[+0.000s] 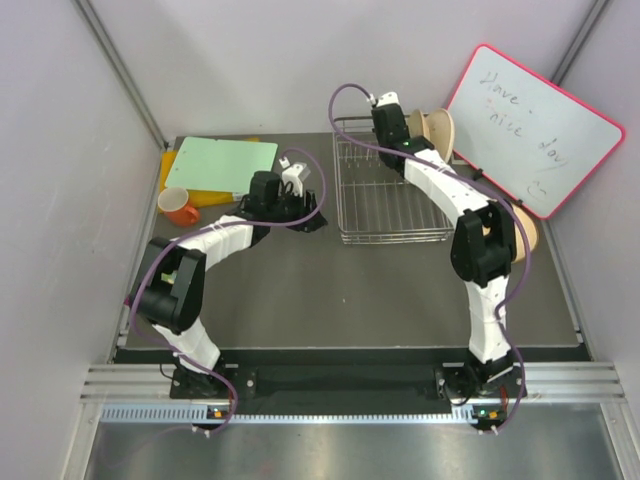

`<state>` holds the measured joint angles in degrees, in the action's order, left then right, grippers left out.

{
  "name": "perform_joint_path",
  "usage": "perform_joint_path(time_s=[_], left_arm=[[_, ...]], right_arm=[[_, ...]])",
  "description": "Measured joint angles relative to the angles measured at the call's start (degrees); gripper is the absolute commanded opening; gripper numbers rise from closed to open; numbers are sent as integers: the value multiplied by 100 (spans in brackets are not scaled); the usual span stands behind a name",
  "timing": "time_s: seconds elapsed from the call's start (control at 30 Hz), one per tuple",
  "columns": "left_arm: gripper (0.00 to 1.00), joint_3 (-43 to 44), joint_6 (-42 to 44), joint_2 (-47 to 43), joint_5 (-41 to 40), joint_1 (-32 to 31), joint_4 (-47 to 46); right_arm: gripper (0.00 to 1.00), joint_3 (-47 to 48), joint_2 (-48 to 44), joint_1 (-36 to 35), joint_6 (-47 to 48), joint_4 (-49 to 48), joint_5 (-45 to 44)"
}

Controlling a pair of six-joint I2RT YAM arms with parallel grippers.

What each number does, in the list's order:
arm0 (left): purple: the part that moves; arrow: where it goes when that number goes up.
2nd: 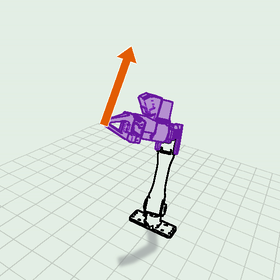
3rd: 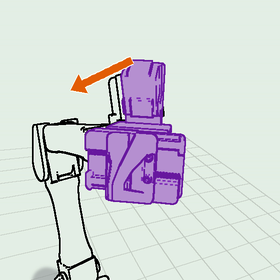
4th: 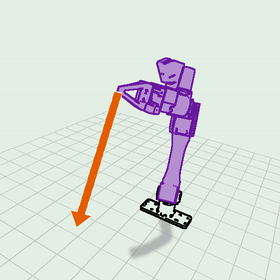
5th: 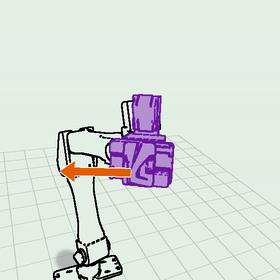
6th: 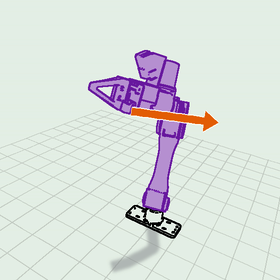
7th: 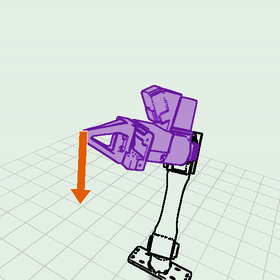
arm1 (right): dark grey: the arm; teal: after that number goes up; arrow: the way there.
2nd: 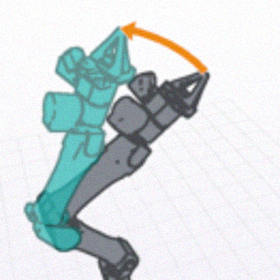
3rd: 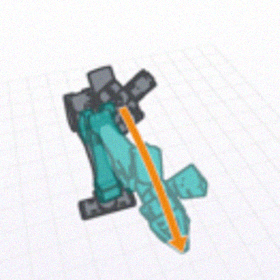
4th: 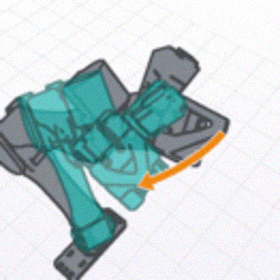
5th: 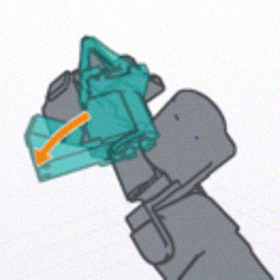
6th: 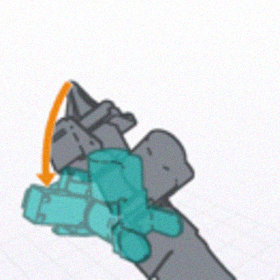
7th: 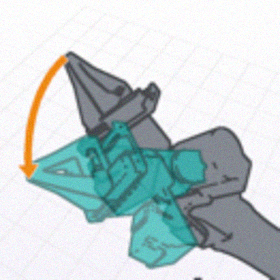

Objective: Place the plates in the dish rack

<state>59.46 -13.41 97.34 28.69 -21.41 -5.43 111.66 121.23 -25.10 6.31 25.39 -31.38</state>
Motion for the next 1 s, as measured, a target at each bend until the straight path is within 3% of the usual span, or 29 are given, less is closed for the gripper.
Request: perform_joint_path(time_s=[0.13, 0.27, 0.3, 0.4, 0.63, 0.8, 0.83, 0.87, 0.9, 0.93, 1.0], left_arm=[[53, 0, 2, 0, 20, 13, 4], [53, 0, 9, 0, 20, 31, 31], [53, 0, 11, 0, 20, 37, 37], [53, 0, 24, 0, 17, 52, 48], [53, 0, 35, 0, 13, 70, 74], [54, 39, 166, -15, -105, 76, 214], [57, 61, 225, -46, -125, 85, 313], [68, 96, 302, -90, -138, 96, 444], [69, 181, 439, -146, -136, 109, 647], [85, 275, 573, -199, -129, 114, 833], [99, 487, 894, -393, -81, 131, 1161]], right_arm=[[2, 48, 87, 39, -149, 15, 39], [24, 46, 98, 63, -267, 33, 46], [34, 39, 98, 66, -289, 35, 52], [43, -39, 87, 76, -295, -48, 20], [52, -251, -136, 195, -105, -199, 26], [57, -354, -778, 166, 168, -205, 262], [59, -442, -979, 151, 223, -214, 302], [61, -605, -1285, 127, 302, -251, 350], [67, -857, -1720, 122, 442, -271, 404], [69, -1056, -2070, 120, 553, -313, 413], [72, -1683, -2959, 192, 824, -481, 570]])
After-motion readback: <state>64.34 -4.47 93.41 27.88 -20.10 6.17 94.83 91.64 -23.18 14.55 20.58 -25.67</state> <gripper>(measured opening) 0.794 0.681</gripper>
